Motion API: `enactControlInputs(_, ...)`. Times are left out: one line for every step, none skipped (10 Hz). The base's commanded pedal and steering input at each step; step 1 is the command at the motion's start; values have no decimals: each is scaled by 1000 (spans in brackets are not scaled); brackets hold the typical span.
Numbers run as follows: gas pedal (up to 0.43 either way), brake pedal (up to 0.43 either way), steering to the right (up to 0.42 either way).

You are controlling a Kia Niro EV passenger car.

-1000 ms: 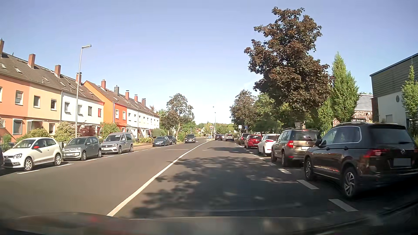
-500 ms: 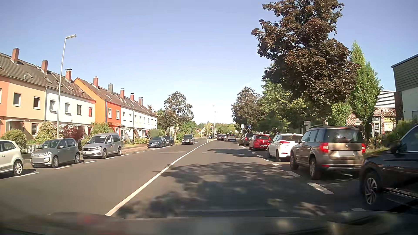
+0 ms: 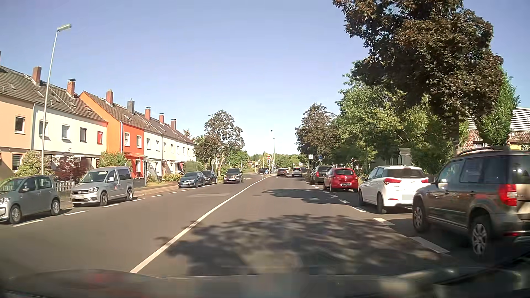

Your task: Follow the waypoints while adhering to traffic rules and regulations

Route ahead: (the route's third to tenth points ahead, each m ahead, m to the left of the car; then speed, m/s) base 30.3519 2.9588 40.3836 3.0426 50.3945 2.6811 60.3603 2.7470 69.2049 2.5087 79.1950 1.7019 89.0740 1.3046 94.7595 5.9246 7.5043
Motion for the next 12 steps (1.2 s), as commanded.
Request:
enactControlInputs(118,0,0)
enactControlInputs(118,0,1)
enactControlInputs(118,0,0)
enactControlInputs(118,0,1)
enactControlInputs(118,0,1)
enactControlInputs(118,0,1)
enactControlInputs(110,0,1)
enactControlInputs(98,0,1)
enactControlInputs(98,0,1)
enactControlInputs(98,0,1)
enactControlInputs(98,0,1)
enactControlInputs(98,0,1)
